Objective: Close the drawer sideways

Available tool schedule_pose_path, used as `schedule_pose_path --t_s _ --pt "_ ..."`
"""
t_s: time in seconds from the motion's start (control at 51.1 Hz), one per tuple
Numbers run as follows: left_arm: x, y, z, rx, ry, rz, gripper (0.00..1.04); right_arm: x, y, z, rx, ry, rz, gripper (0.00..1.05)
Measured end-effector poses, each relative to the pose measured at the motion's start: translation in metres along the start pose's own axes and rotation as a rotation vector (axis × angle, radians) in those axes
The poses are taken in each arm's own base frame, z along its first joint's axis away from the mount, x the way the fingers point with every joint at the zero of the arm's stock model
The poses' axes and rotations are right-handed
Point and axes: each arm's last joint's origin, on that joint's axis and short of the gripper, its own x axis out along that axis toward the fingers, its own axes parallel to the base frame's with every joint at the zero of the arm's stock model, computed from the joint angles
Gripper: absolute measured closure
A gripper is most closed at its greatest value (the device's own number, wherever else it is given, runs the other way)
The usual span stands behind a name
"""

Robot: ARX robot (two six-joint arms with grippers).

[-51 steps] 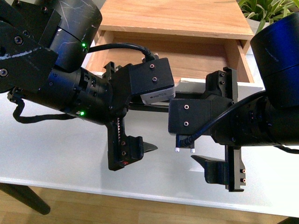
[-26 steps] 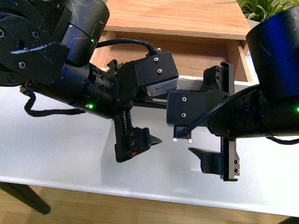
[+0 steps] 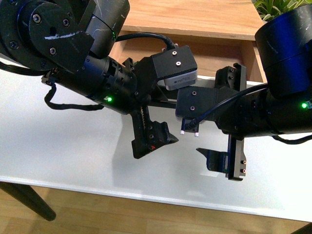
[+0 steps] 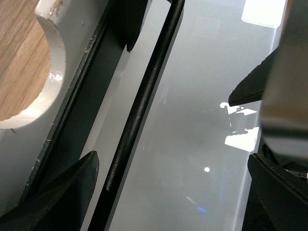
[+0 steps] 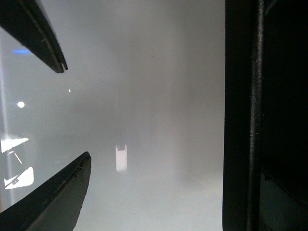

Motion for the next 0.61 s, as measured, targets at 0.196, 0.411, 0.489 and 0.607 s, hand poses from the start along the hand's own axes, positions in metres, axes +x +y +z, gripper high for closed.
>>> schedule_pose_path --t_s 0.196,0.411,0.489,0.607 --pt "0.003 0.007 0.005 0.016 -0.018 -0.011 0.09 -0.001 -0.007 -0.006 0.025 -0.005 -0.012 0.09" --pt "0.006 0.018 0.009 0.062 -0.062 0.013 0.09 -0.003 -0.021 -0.011 0.039 0.008 -0.060 0.09" --pt "0.006 0.020 0.011 0.070 -0.078 0.024 0.09 -0.004 -0.025 -0.011 0.040 0.004 -0.079 0.09" --pt "0.006 0.020 0.012 0.077 -0.086 0.032 0.09 -0.004 -0.026 -0.012 0.044 0.005 -0.091 0.09"
